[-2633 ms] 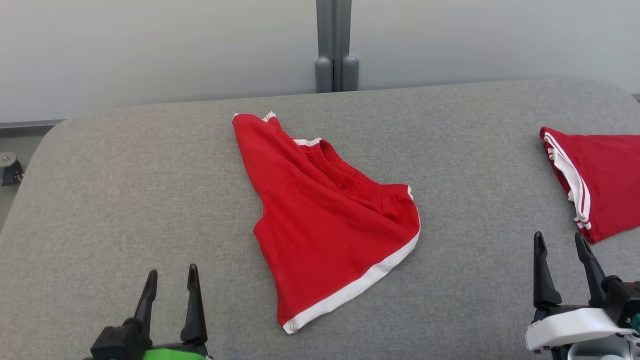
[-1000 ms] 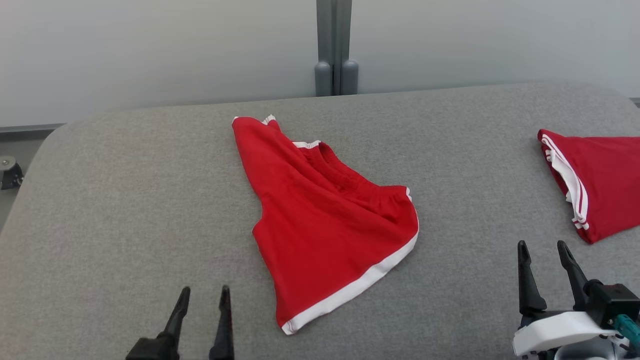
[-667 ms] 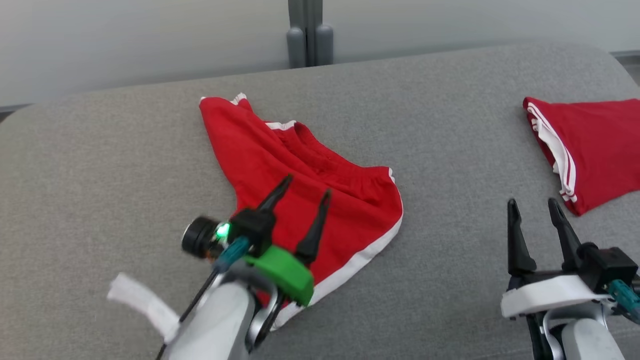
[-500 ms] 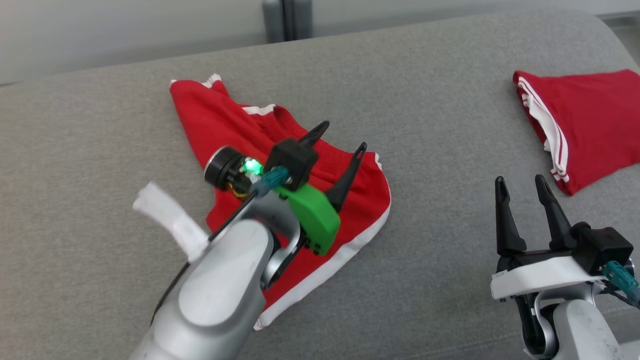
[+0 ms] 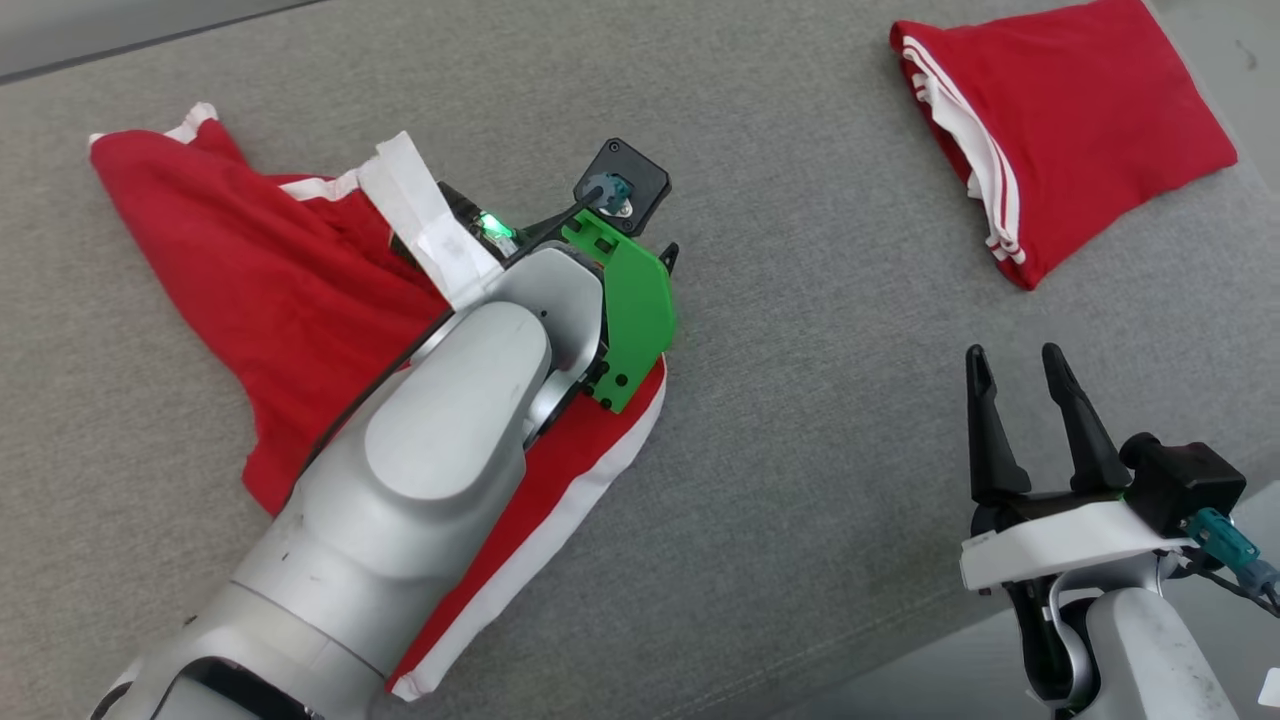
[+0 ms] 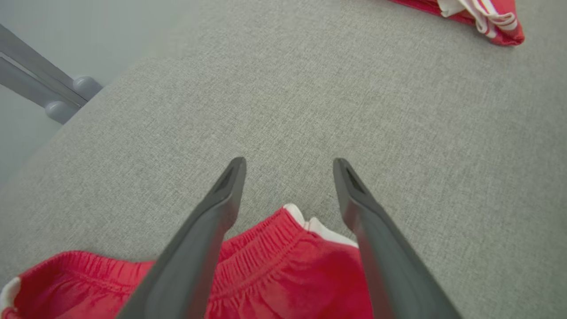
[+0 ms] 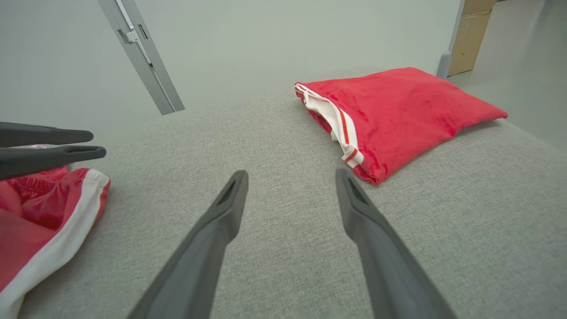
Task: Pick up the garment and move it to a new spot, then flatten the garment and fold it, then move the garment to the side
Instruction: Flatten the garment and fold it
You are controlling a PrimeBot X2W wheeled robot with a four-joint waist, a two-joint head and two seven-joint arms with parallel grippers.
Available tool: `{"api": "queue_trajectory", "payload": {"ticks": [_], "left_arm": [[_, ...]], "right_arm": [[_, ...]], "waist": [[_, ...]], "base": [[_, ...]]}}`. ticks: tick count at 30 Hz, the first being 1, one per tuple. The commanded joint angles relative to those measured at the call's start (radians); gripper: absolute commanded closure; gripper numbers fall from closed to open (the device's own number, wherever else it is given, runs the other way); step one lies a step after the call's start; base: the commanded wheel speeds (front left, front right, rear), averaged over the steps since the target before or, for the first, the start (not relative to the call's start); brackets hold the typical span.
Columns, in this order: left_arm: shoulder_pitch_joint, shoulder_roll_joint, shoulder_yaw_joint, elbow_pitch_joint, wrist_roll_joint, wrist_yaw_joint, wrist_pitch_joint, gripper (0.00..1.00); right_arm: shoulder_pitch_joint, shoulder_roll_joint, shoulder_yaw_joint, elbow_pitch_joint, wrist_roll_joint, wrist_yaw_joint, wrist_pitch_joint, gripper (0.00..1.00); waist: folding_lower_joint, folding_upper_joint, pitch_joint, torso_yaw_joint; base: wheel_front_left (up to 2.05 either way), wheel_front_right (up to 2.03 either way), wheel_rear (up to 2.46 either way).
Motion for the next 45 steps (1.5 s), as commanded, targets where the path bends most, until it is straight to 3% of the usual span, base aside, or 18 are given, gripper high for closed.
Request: {"api": "queue_trajectory", "payload": {"ticks": [1, 4, 6, 10, 11, 14, 15, 18, 23, 26, 31, 38, 45], "left_arm": [[-0.015, 0.008, -0.004, 0.018, -0.007, -0.004, 0.013, 0.00], [-0.022, 0.022, -0.028, 0.045, 0.002, -0.015, 0.041, 0.01], [-0.015, 0.027, -0.040, 0.050, -0.006, -0.022, 0.057, 0.20], [-0.015, 0.048, -0.060, 0.033, -0.019, -0.032, 0.077, 0.18], [-0.014, 0.052, -0.063, 0.030, -0.022, -0.035, 0.079, 0.22], [-0.004, 0.064, -0.077, 0.010, -0.033, -0.039, 0.102, 0.53], [0.001, 0.068, -0.083, 0.005, -0.038, -0.040, 0.110, 0.58], [0.021, 0.083, -0.095, -0.007, -0.050, -0.041, 0.140, 1.00], [0.031, 0.099, -0.092, -0.042, -0.080, -0.043, 0.147, 1.00], [0.011, 0.102, -0.060, -0.067, -0.086, -0.010, 0.099, 1.00], [-0.025, 0.088, 0.007, -0.090, -0.100, 0.047, -0.014, 1.00], [-0.079, 0.062, 0.080, -0.093, -0.114, 0.093, -0.176, 1.00], [-0.126, 0.025, 0.181, -0.090, -0.162, 0.151, -0.430, 1.00]], "right_arm": [[-0.013, 0.000, 0.003, 0.002, 0.010, -0.001, -0.002, 0.00], [-0.006, 0.000, -0.005, 0.004, 0.014, -0.001, -0.002, 0.00], [-0.001, 0.000, -0.012, 0.006, 0.015, -0.001, -0.002, 0.00], [0.007, 0.000, -0.029, 0.008, 0.008, -0.001, -0.002, 0.00], [0.008, 0.000, -0.031, 0.009, 0.007, -0.001, -0.002, 0.00], [0.010, 0.000, -0.034, 0.011, 0.001, -0.001, -0.002, 0.00], [0.010, 0.000, -0.035, 0.011, 0.000, -0.001, -0.002, 0.00], [0.012, 0.000, -0.036, 0.012, -0.002, -0.001, -0.002, 0.00], [0.019, 0.000, -0.033, 0.018, -0.008, -0.001, -0.002, 0.00], [0.021, 0.000, -0.032, 0.021, -0.006, -0.001, -0.002, 0.00], [0.026, 0.000, -0.029, 0.029, 0.003, -0.001, -0.002, 0.00], [0.043, 0.000, -0.029, 0.035, 0.005, -0.001, -0.002, 0.00], [0.050, 0.000, -0.044, 0.032, -0.003, -0.001, -0.002, 0.00]], "waist": [[0.0000, 0.0000, 0.043, -0.045], [0.0000, 0.0000, 0.042, -0.049], [0.0000, 0.0000, 0.039, -0.047], [0.0000, 0.0000, 0.029, -0.035], [0.0000, 0.0000, 0.026, -0.032], [0.0000, 0.0000, 0.017, -0.022], [0.0000, 0.0000, 0.015, -0.020], [0.0000, 0.0000, 0.007, -0.013], [0.0000, 0.0000, -0.012, -0.015], [0.0000, 0.0000, -0.021, -0.019], [0.0000, 0.0000, -0.044, -0.035], [0.0000, 0.0000, -0.077, -0.060], [0.0000, 0.0000, -0.095, -0.067]], "base": [[0.00, 0.00, 0.00], [0.00, 0.00, 0.00], [0.00, 0.00, 0.00], [0.00, 0.00, 0.00], [0.00, 0.00, 0.00], [0.00, 0.00, 0.00], [0.00, 0.00, 0.00], [0.00, 0.00, 0.00], [0.00, 0.00, 0.00], [0.00, 0.00, 0.00], [0.00, 0.00, 0.00], [0.00, 0.00, 0.00], [0.00, 0.00, 0.00]]}}
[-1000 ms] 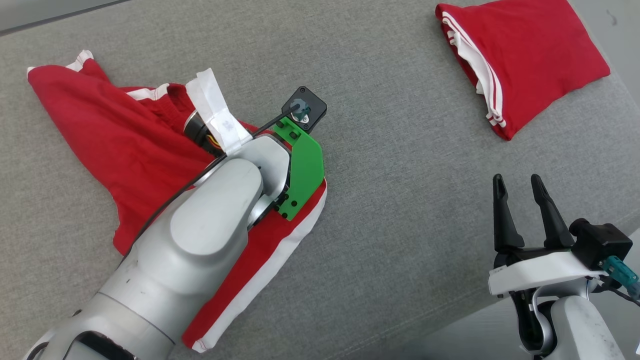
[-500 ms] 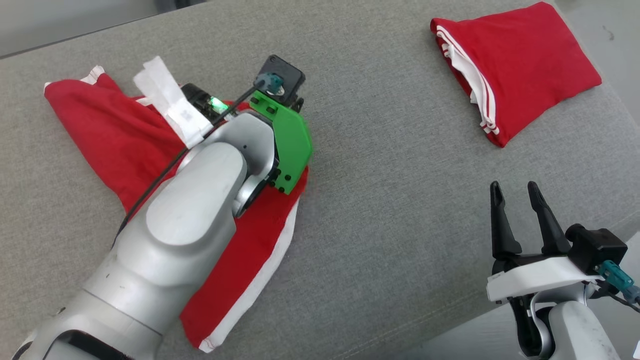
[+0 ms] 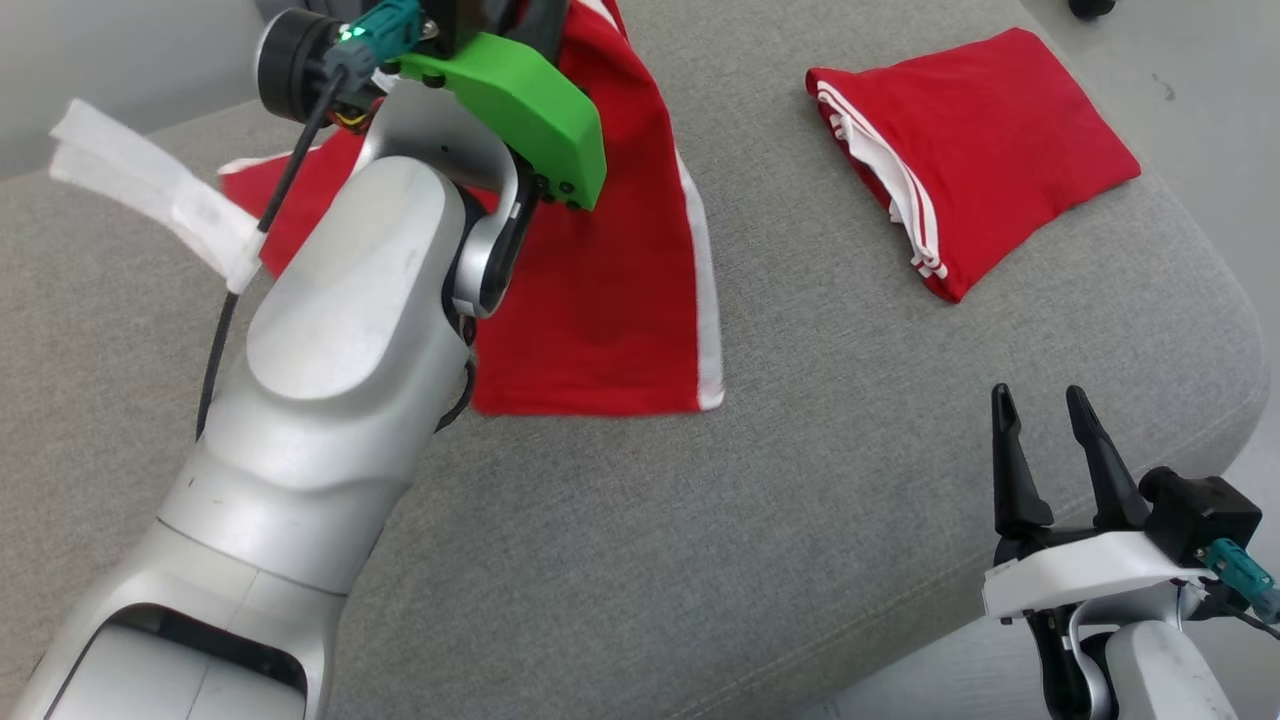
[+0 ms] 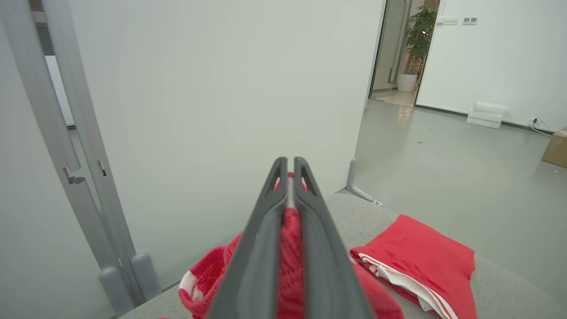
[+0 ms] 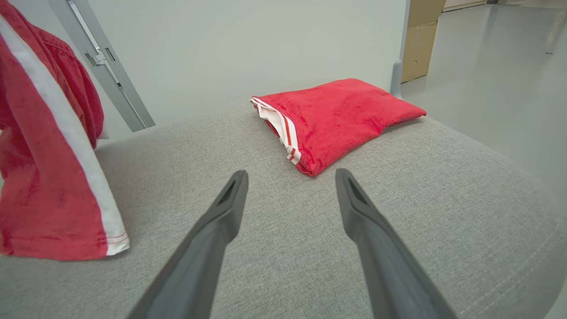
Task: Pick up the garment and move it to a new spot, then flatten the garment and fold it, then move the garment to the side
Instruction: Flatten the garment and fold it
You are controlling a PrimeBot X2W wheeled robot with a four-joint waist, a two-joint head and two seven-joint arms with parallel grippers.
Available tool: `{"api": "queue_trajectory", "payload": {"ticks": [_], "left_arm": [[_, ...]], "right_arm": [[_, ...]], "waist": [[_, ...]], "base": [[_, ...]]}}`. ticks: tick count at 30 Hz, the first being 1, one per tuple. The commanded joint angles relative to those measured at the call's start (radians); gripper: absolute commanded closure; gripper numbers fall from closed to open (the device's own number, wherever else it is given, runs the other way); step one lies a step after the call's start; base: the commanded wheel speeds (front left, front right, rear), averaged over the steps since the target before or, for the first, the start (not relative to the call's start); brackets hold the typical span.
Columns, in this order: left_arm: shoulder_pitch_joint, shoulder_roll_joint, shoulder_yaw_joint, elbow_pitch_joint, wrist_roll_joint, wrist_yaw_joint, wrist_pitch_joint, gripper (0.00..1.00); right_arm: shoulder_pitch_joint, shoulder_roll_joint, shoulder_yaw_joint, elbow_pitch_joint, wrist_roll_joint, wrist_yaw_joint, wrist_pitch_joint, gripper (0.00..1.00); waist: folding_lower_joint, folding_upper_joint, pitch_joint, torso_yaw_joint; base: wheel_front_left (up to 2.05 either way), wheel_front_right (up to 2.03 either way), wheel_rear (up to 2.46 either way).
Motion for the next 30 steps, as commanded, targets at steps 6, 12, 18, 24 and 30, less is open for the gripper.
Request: {"api": "queue_trajectory", "payload": {"ticks": [6, 12, 18, 24, 30], "left_arm": [[0.061, -0.013, 0.071, -0.012, -0.082, 0.066, -0.193, 1.00], [0.320, -0.017, 0.116, -0.125, -0.142, 0.052, -0.236, 1.00], [0.645, -0.017, 0.179, -0.268, -0.104, -0.001, -0.235, 1.00], [0.871, -0.017, 0.226, -0.306, -0.089, -0.070, -0.235, 1.00], [0.984, -0.017, 0.252, -0.276, -0.104, -0.125, -0.235, 1.00]], "right_arm": [[0.021, -0.001, -0.039, -0.009, -0.012, -0.001, -0.002, 0.00], [0.043, -0.002, -0.070, -0.005, -0.029, -0.001, -0.002, 0.00], [0.072, -0.001, -0.098, 0.009, -0.062, -0.001, -0.002, 0.00], [0.091, -0.002, -0.099, 0.023, -0.080, -0.001, -0.002, 0.00], [0.110, -0.002, -0.100, 0.030, -0.088, -0.001, -0.002, 0.00]], "waist": [[0.0000, -0.0001, -0.004, 0.043], [0.0000, -0.0001, -0.021, 0.124], [0.0000, -0.0001, -0.054, 0.225], [0.0000, -0.0001, -0.094, 0.307], [0.0000, -0.0001, -0.119, 0.353]], "base": [[0.00, 0.00, 0.00], [0.00, 0.00, 0.00], [0.00, 0.00, 0.00], [0.00, 0.00, 0.00], [0.00, 0.00, 0.00]]}}
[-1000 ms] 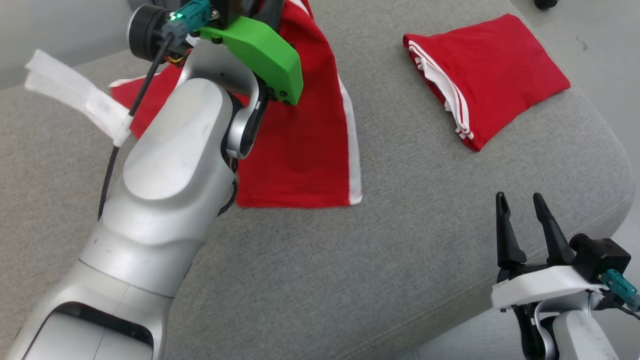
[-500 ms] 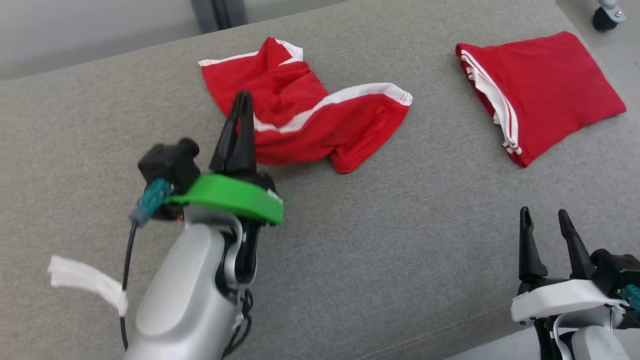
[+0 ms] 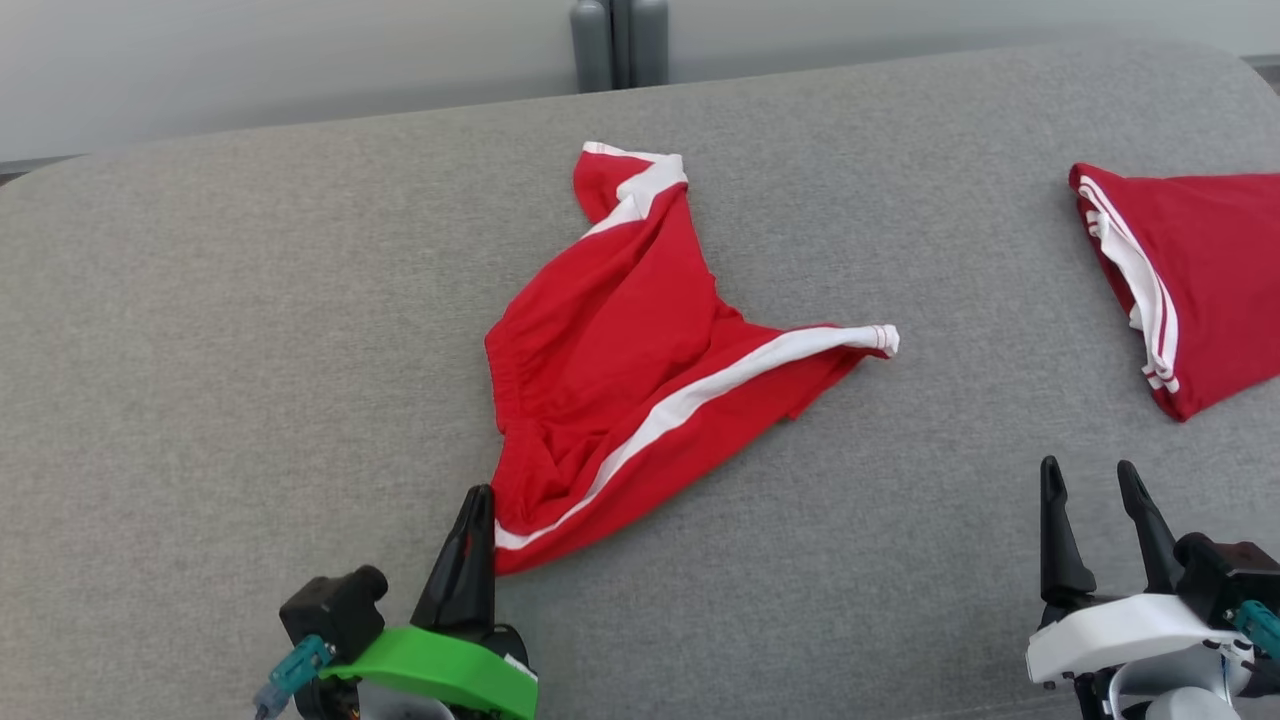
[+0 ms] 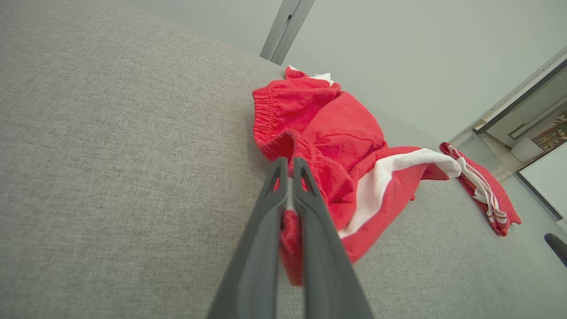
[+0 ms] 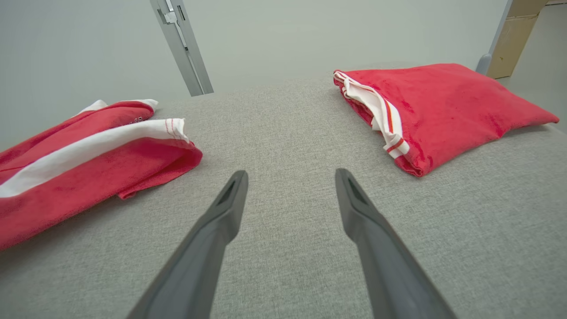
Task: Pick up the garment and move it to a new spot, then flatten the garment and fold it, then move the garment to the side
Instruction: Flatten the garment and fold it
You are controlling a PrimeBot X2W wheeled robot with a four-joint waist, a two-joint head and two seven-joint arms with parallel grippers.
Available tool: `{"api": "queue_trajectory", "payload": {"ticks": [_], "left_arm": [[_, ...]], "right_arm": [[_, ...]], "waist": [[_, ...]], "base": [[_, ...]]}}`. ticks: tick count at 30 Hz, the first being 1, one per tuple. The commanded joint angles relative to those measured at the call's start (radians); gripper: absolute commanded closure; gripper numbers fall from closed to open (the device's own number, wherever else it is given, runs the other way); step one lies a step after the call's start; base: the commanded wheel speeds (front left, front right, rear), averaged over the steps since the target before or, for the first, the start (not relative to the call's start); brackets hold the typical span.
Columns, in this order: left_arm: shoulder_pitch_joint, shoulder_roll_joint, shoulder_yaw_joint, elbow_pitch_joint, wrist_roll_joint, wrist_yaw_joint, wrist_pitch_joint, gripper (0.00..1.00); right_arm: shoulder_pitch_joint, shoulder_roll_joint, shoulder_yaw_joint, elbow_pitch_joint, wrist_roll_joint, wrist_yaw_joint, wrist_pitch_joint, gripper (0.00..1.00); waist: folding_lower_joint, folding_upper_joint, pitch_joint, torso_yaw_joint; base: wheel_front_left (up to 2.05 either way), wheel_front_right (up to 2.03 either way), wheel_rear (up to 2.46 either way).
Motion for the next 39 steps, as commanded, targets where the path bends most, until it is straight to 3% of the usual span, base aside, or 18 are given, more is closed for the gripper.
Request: {"api": "queue_trajectory", "payload": {"ticks": [1, 2, 3, 4, 5, 12, 22, 28, 39], "left_arm": [[0.028, 0.003, 0.003, -0.001, -0.008, -0.010, -0.003, 1.00], [0.038, 0.003, 0.003, 0.000, -0.012, -0.013, -0.003, 0.99], [0.051, 0.003, 0.003, 0.001, -0.013, -0.016, -0.003, 0.75], [0.060, 0.003, 0.003, -0.002, -0.009, -0.016, -0.003, 0.60], [0.075, 0.003, 0.008, -0.008, -0.017, -0.017, -0.003, 0.00], [0.159, 0.003, 0.069, -0.050, 0.026, -0.028, -0.003, 0.00], [0.242, 0.003, 0.203, -0.229, 0.183, -0.043, -0.002, 0.00], [0.287, 0.003, 0.250, -0.310, 0.252, -0.015, -0.002, 0.00], [0.328, 0.003, 0.287, -0.250, 0.353, -0.023, -0.002, 0.00]], "right_arm": [[0.022, -0.003, -0.002, 0.001, -0.007, -0.001, -0.002, 0.00], [0.023, -0.003, -0.005, 0.000, -0.008, -0.001, -0.002, 0.00], [0.027, -0.003, -0.005, -0.001, -0.009, -0.001, -0.002, 0.00], [0.031, -0.003, -0.006, -0.001, -0.010, -0.001, -0.002, 0.00], [0.037, -0.003, -0.007, -0.001, -0.010, -0.001, -0.002, 0.00], [0.057, -0.003, -0.016, -0.002, -0.006, -0.001, -0.002, 0.00], [0.088, -0.003, -0.026, -0.020, -0.027, -0.001, -0.002, 0.00], [0.105, -0.003, -0.028, -0.035, -0.051, -0.001, -0.002, 0.00], [0.125, -0.006, 0.046, -0.052, -0.076, -0.001, -0.002, 0.00]], "waist": [[0.0000, 0.0000, -0.037, 0.043], [0.0000, 0.0000, -0.039, 0.046], [0.0000, 0.0000, -0.043, 0.050], [0.0000, 0.0000, -0.045, 0.052], [0.0000, 0.0000, -0.048, 0.054], [0.0000, 0.0000, -0.064, 0.057], [0.0000, 0.0000, -0.113, 0.060], [0.0000, 0.0000, -0.160, 0.062], [0.0000, 0.0000, -0.191, 0.076]], "base": [[0.00, 0.00, 0.00], [0.00, 0.00, 0.00], [0.00, 0.00, 0.00], [0.00, 0.00, 0.00], [0.00, 0.00, 0.00], [0.00, 0.00, 0.00], [0.00, 0.00, 0.00], [0.00, 0.00, 0.00], [0.00, 0.00, 0.00]]}}
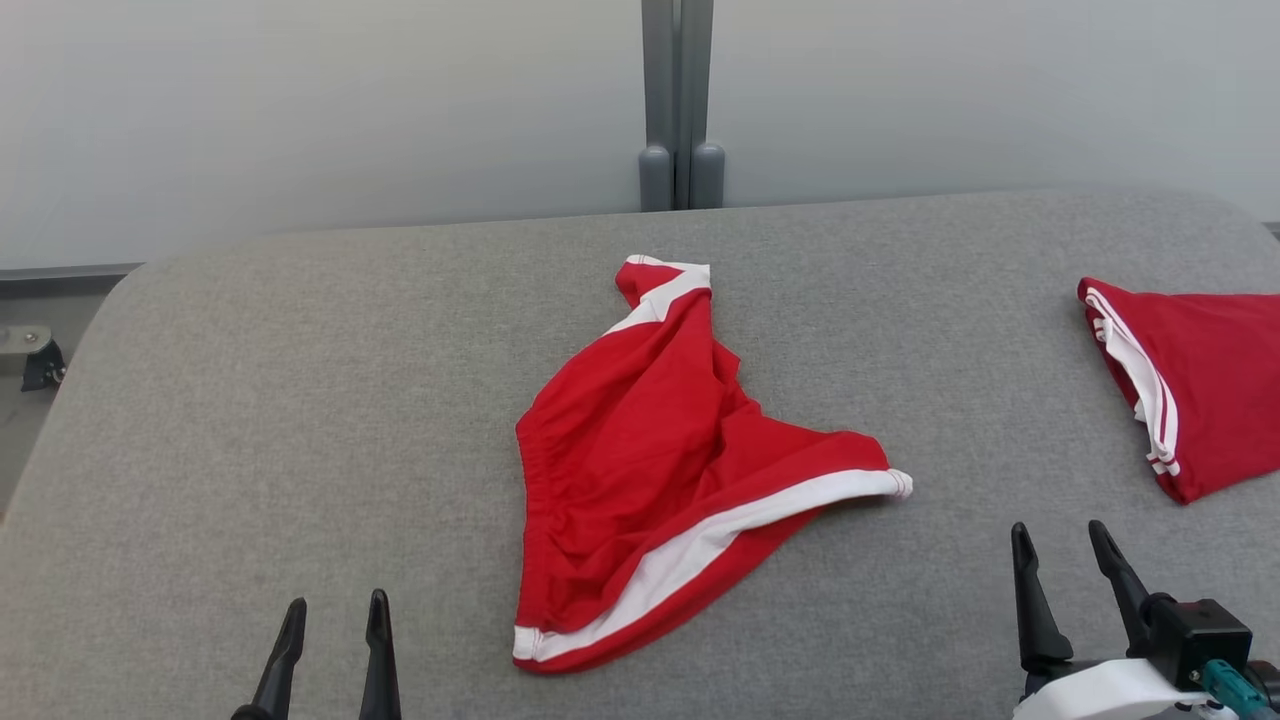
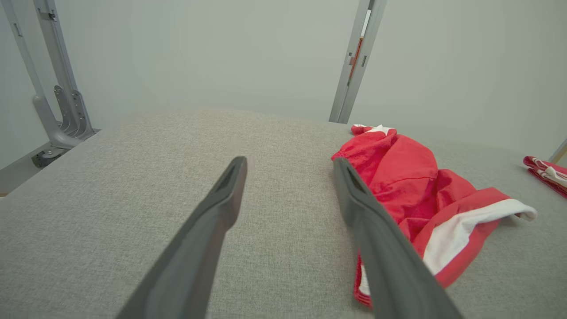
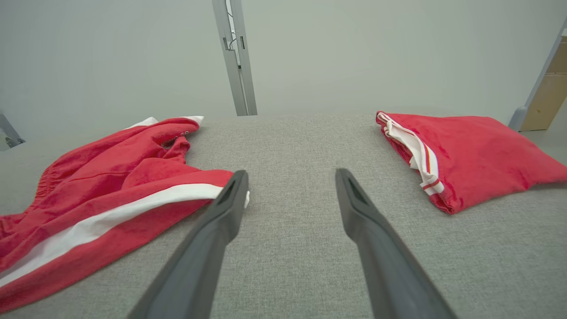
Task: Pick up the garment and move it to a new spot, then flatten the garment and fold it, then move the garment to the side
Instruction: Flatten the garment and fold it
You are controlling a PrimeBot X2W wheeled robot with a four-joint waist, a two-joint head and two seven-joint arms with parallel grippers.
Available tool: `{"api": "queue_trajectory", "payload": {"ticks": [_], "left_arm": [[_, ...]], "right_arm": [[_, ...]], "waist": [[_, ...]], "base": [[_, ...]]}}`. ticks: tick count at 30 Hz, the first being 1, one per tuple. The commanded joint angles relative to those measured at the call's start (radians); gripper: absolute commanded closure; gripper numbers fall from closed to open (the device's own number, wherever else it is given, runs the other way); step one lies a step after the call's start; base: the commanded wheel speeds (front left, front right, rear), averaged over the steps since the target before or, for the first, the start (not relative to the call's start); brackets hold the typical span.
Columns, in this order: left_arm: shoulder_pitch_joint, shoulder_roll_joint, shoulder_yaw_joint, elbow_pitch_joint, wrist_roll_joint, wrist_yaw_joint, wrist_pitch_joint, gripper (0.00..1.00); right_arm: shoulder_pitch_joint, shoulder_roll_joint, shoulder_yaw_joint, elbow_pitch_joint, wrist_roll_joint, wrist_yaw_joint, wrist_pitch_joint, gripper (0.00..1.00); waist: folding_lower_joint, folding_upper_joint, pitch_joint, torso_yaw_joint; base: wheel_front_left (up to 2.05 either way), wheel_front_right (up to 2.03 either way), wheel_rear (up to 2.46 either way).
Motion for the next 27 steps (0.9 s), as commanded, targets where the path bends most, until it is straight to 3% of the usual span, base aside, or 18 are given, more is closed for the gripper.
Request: {"api": "queue_trajectory", "payload": {"ticks": [1, 15, 20, 27], "left_arm": [[0.009, 0.003, 0.007, 0.010, -0.003, -0.006, 0.000, 0.00], [0.006, 0.003, 0.006, 0.062, -0.014, -0.010, 0.000, 0.00], [0.002, 0.003, -0.031, 0.141, -0.052, -0.002, 0.000, 0.00], [-0.082, 0.012, -0.136, 0.150, -0.133, -0.039, 0.228, 0.00]], "right_arm": [[0.010, -0.005, 0.007, -0.008, -0.009, -0.001, -0.002, 0.00], [-0.052, -0.002, 0.038, 0.007, 0.033, -0.001, -0.002, 0.00], [-0.129, -0.054, 0.085, 0.071, 0.054, -0.001, -0.002, 0.00], [-0.278, -0.152, 0.190, 0.192, 0.137, -0.001, 0.214, 0.00]], "waist": [[0.0000, 0.0000, -0.003, 0.007], [0.0000, 0.0000, 0.000, 0.007], [0.0000, 0.0000, 0.001, 0.006], [0.0000, 0.0000, 0.045, 0.032]], "base": [[0.00, 0.00, 0.00], [0.00, 0.00, 0.00], [0.00, 0.00, 0.00], [0.00, 0.00, 0.00]]}}
